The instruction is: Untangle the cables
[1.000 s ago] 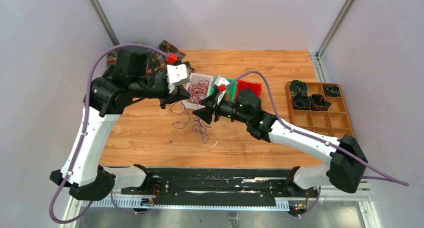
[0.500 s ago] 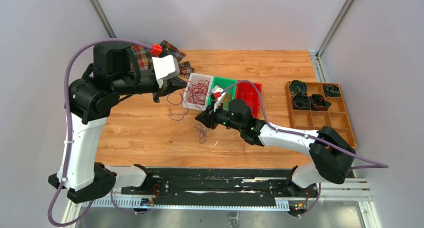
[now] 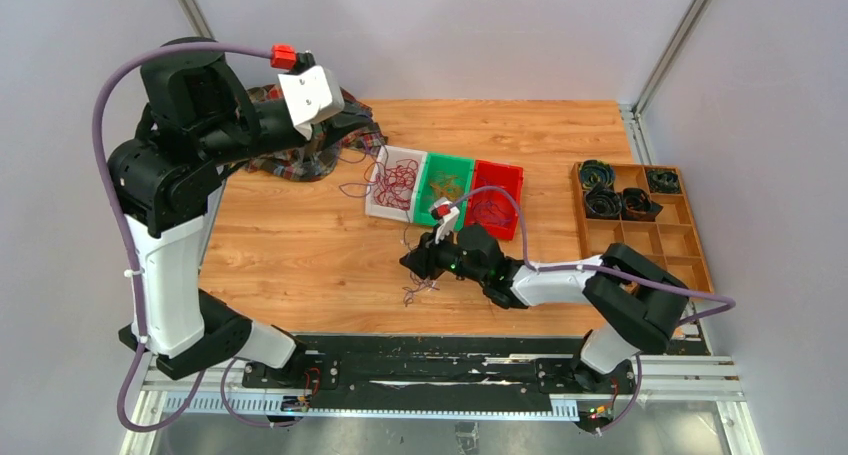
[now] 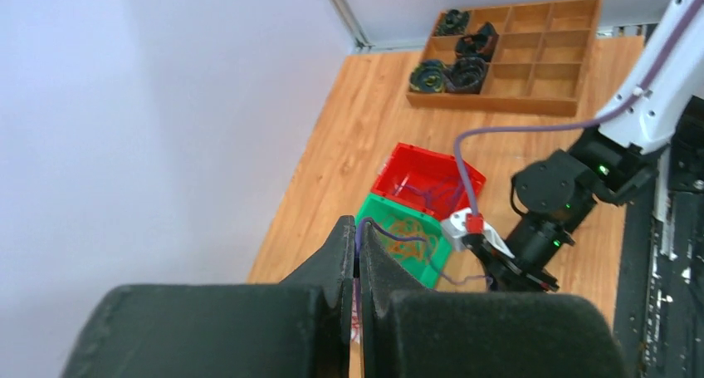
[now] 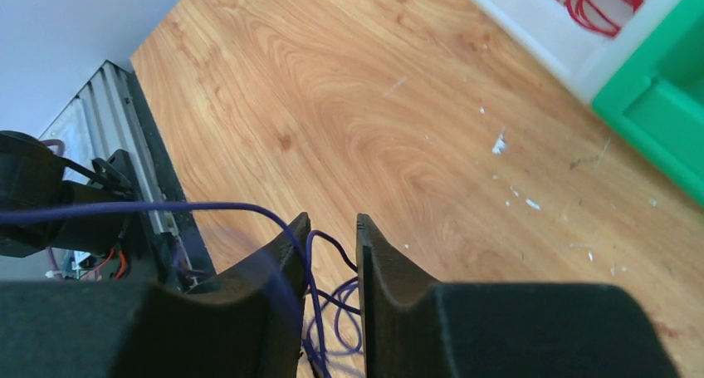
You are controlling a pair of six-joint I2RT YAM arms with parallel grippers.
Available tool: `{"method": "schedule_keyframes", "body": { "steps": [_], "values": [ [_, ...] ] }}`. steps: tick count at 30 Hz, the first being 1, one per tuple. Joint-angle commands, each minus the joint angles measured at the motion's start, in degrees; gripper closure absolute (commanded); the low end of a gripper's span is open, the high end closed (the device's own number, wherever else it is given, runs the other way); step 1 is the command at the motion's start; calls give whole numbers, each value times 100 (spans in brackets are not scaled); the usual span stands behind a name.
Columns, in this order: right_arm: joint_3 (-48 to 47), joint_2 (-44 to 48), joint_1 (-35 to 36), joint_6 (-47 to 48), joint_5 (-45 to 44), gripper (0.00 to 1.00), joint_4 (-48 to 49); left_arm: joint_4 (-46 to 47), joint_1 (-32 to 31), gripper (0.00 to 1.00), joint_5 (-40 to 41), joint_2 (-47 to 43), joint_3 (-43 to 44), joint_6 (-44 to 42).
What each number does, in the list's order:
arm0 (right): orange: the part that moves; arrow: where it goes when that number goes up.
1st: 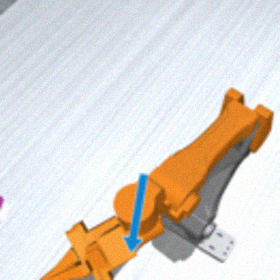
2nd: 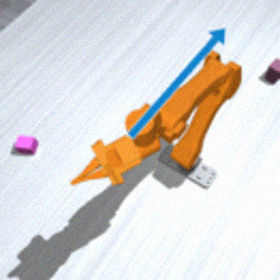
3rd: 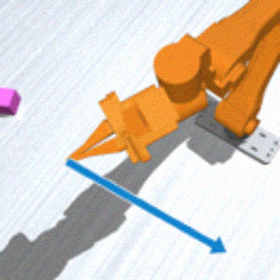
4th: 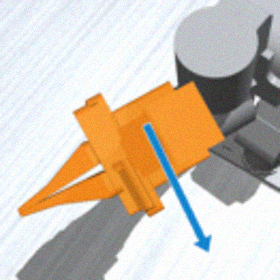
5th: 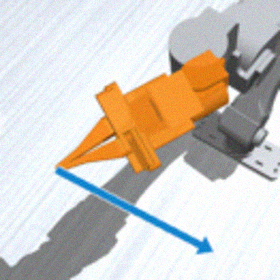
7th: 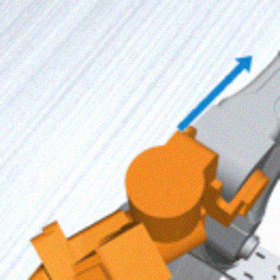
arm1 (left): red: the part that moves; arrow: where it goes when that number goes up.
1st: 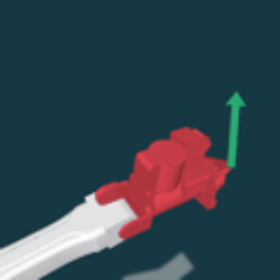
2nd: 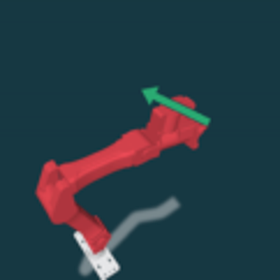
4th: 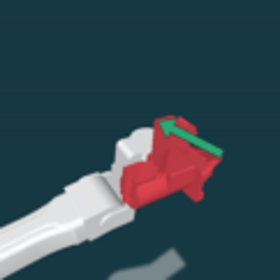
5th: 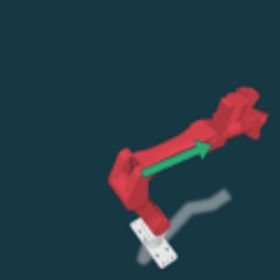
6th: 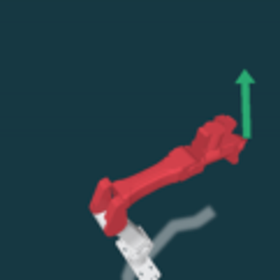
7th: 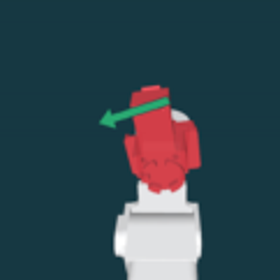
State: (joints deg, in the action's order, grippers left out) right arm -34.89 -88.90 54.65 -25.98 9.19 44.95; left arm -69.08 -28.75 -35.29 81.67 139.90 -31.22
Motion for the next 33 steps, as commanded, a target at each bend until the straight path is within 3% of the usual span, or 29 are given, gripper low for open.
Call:
{"method": "schedule_keyframes", "body": {
  "steps": [1,8,15,25,30,33],
  "values": [
    [201,-230,135,-326,-234,71,533,279,-34,100,223,146,511,144],
    [313,-490,243,-461,-357,70,630,1620,-36,100,609,-156,108,238],
    [281,-674,298,-491,-362,61,622,3362,-34,100,1349,-378,-262,525],
    [261,-646,380,-445,-349,60,425,5207,-34,100,2491,-511,-611,382],
    [254,-547,392,-405,-307,59,437,4979,-38,100,2297,-382,-389,420],
    [272,-265,390,-325,-234,59,383,4849,-34,100,2035,-530,-746,652]
  ]
}}
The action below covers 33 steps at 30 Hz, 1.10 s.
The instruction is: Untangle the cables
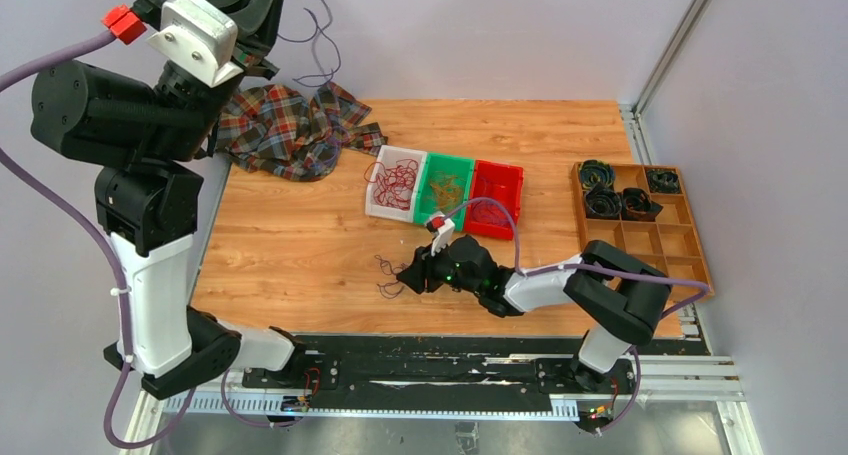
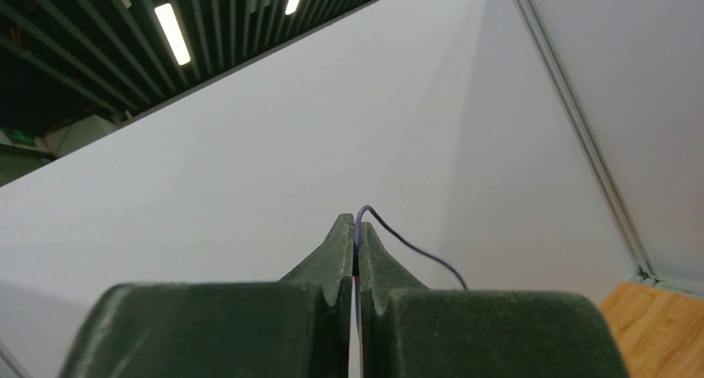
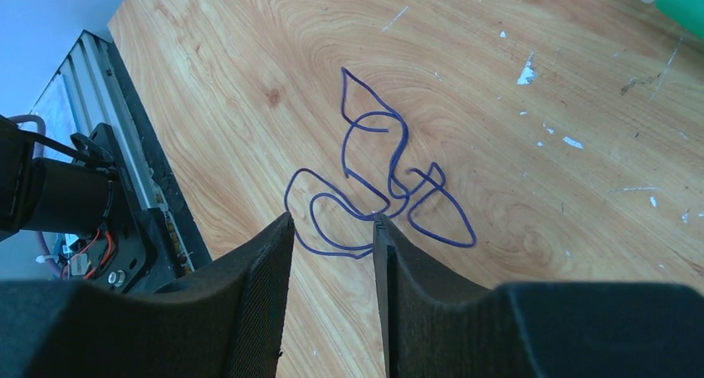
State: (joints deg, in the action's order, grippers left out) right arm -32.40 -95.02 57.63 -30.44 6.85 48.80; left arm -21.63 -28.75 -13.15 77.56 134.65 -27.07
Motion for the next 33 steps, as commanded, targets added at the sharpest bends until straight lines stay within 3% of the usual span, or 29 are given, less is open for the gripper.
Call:
{"method": "schedule_keyframes", "body": {
  "steps": [1,4,8,10,15,19,22,24,29,33],
  "values": [
    [23,500,86,156,26,59,-74,102,-34,100,-257,-179,-473,295],
    [-36,1157,82,331,-73,54,-571,77,-34,100,-412,-326,-982,468],
    [-151,2017,45,552,-586,32,-1500,-63,-43,100,-704,-456,-1581,639],
    [-204,2356,9,607,-755,27,-1776,-319,-89,100,-877,-469,-1802,599],
    [-155,2894,-22,506,-1448,29,-1961,-689,-426,100,-1030,-711,-2855,168],
    [-153,3318,-150,560,-1958,32,-2052,-450,-813,100,-921,-748,-3635,285],
    [-219,3650,-235,768,-2613,33,-2637,-208,-1091,100,-781,-710,-4060,347],
    [-162,3905,-386,869,-3044,33,-3064,-217,-1261,100,-720,-600,-4189,368],
    [223,4714,-1099,803,-3029,33,-3747,186,-1545,100,-681,-72,-4266,424],
    [635,5450,-1225,767,-3593,33,-4221,645,-1611,100,-564,497,-4099,499]
  ]
}}
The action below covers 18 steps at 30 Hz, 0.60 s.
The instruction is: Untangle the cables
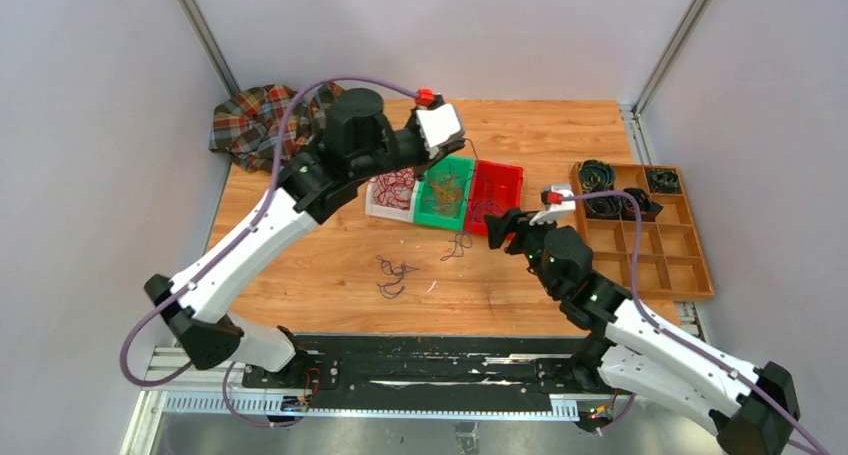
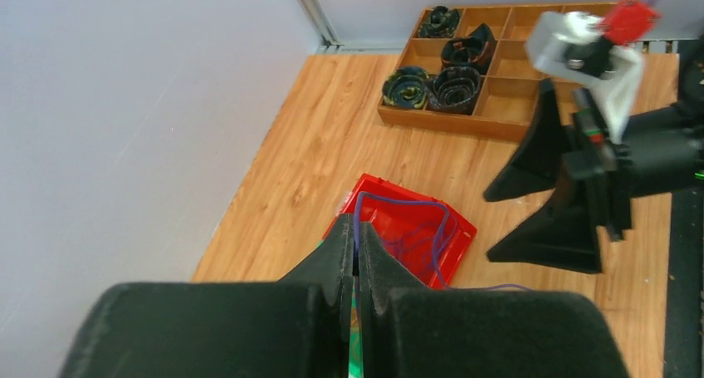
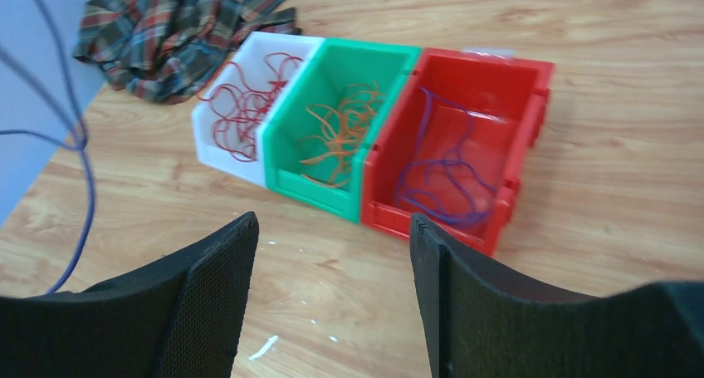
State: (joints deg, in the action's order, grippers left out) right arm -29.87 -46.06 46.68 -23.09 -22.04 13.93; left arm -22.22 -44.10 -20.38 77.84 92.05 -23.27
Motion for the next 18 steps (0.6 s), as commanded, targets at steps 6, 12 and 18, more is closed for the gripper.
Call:
{"method": "schedule_keyframes", "body": {
  "steps": [6,12,18],
  "values": [
    [1033,1525,-134,-225,-1500,34,-994,911,-106,100,269,1526,896,-9],
    [1374,2002,-146,-517,-2088,38,-1167,942,-181,100,343,2485,1667,-147],
    [1627,1832,-146,-645,-2219,39,-909,1057,-222,100,459,3195,2025,-572]
  ]
}}
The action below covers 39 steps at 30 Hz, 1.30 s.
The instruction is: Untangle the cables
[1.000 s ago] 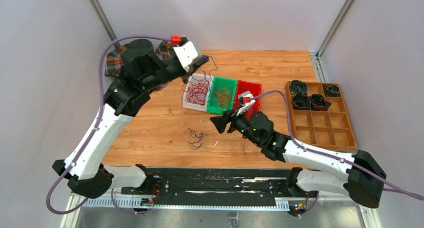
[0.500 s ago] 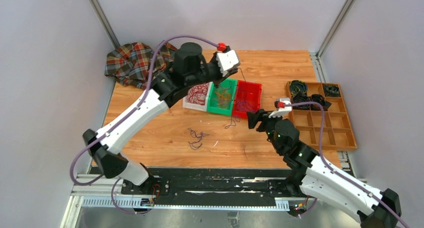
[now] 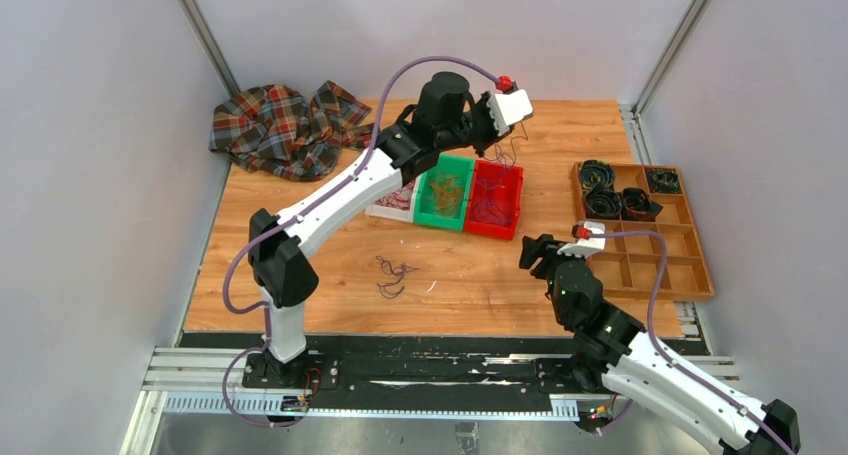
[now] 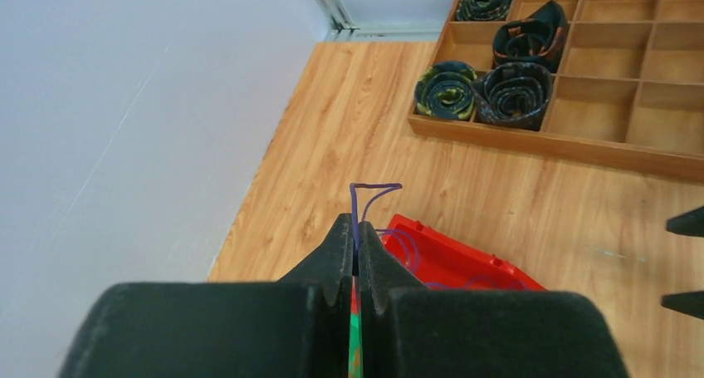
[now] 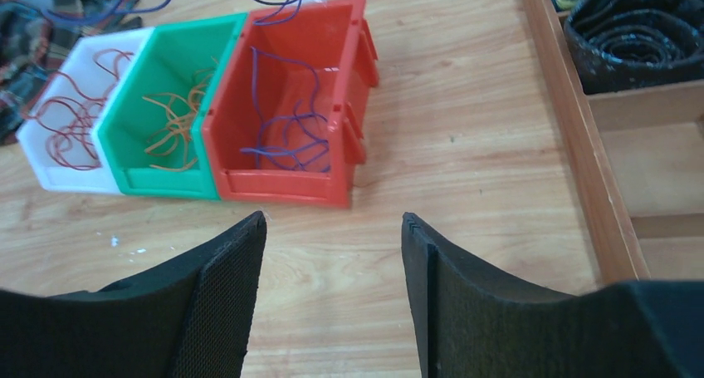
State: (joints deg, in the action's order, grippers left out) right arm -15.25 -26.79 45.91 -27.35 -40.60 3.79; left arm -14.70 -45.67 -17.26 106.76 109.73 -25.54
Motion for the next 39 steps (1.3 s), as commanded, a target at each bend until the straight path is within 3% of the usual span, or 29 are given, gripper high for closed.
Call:
{"method": "schedule_keyframes", "body": {
  "steps": [1,12,20,32,39],
  "values": [
    [156,-117,-71,-220,-361,40,111,321,-65,100,189,381,247,-391],
    [322,142,-68,-239,-472,41,184,574,-89,100,496,1025,-173,-715],
    [134,-196,-79,-123,-487,41,224,374,-89,100,593,1740,401,247],
    [-69,85,-180,67,-492,41,39,708,-179,100,1789,1750,-524,262],
    [-352,-55,-626,-49,-131,41,-259,733,-218,100,1561,1647,-901,549]
  ]
}}
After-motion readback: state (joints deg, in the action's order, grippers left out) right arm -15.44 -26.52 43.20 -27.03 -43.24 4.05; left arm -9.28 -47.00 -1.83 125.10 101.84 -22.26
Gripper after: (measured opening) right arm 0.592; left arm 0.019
